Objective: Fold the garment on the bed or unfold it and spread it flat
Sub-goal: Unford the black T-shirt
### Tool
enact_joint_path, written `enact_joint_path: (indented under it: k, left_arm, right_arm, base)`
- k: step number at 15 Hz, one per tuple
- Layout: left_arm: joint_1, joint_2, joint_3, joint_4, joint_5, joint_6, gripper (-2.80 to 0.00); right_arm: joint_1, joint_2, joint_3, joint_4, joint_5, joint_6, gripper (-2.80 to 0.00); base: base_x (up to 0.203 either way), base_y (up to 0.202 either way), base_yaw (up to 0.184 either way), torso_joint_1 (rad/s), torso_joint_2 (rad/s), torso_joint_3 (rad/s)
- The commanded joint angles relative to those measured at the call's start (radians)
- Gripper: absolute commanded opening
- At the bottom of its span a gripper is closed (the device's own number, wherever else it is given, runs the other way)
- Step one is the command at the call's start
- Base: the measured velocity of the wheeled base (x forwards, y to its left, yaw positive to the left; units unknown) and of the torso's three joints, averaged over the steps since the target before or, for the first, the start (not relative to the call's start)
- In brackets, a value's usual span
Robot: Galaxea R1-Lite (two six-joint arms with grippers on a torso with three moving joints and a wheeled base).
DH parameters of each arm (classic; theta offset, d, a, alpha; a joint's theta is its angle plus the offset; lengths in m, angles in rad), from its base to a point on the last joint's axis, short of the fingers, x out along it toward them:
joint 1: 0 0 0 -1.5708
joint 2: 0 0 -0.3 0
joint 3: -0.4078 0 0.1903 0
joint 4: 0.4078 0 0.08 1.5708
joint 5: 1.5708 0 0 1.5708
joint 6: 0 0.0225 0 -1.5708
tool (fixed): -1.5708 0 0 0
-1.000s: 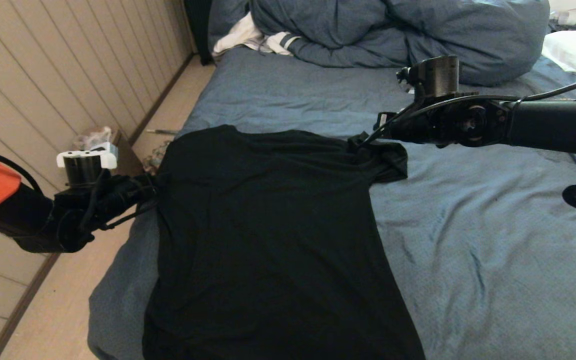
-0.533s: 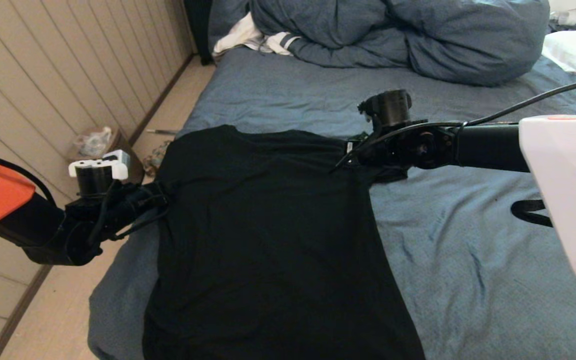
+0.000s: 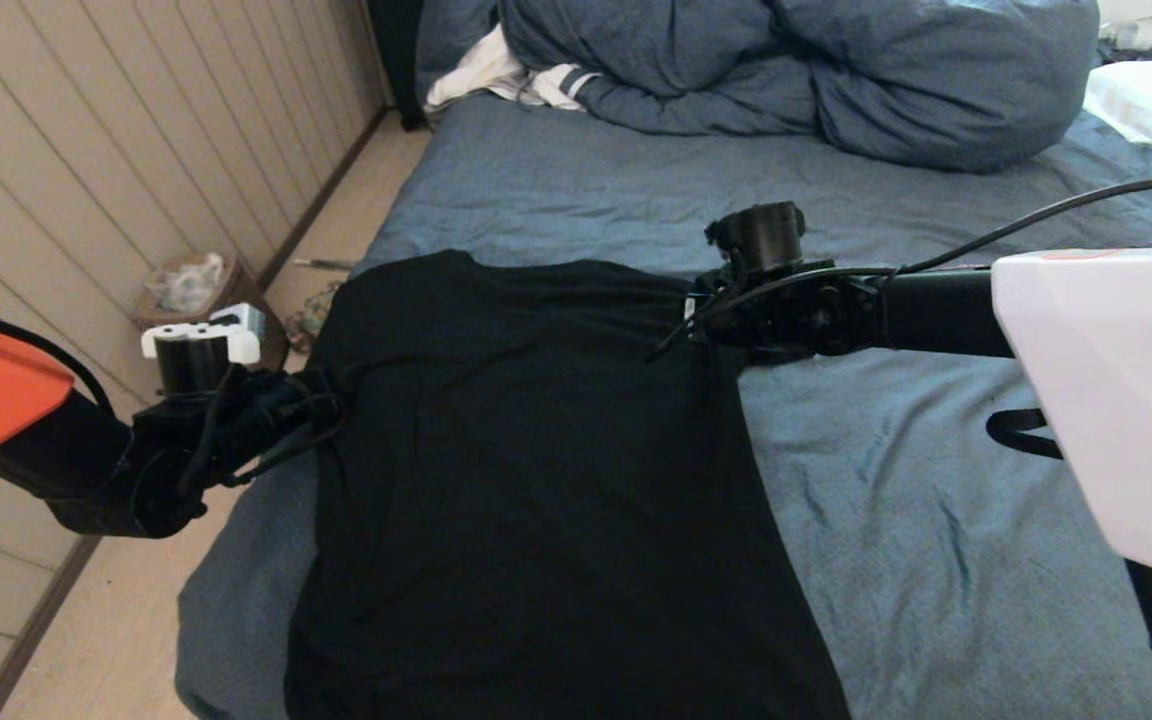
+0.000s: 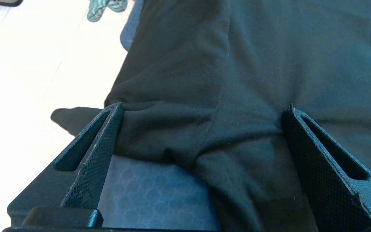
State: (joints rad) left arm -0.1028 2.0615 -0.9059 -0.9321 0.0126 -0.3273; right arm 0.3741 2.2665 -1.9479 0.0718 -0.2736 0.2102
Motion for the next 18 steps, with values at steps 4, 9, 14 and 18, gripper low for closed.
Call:
enact_joint_path:
  k: [4,9,14,18]
  left_arm:
    - [-0.048,0.019,0.025,-0.007,0.059,-0.016,0.0]
    - [-0.081,0.036,0.014,-0.007,0.091,-0.014,0.0]
    - [-0.081,0.048,0.013,-0.02,0.102,-0.013,0.0]
    - [-0.083,0.045,0.018,-0.026,0.102,-0.013,0.0]
  right_arm:
    - [-0.086,0.025,0.016,-0.045,0.0,-0.008,-2.8]
    - [-0.204,0.042,0.011,-0.096,0.011,-0.04,-2.8]
    - [-0.286,0.01,0.022,-0.11,0.01,-0.062,-2.8]
    - [-0.328,-0.043,0.067,-0.113,0.011,-0.06,-2.8]
  base:
    - [0.0,0.0,0.0,0.0,0.0,0.0]
    - [0.0,0.0,0.0,0.0,0.0,0.0]
    - [0.0,0.0,0.0,0.0,0.0,0.0]
    - [0.0,0.0,0.0,0.0,0.0,0.0]
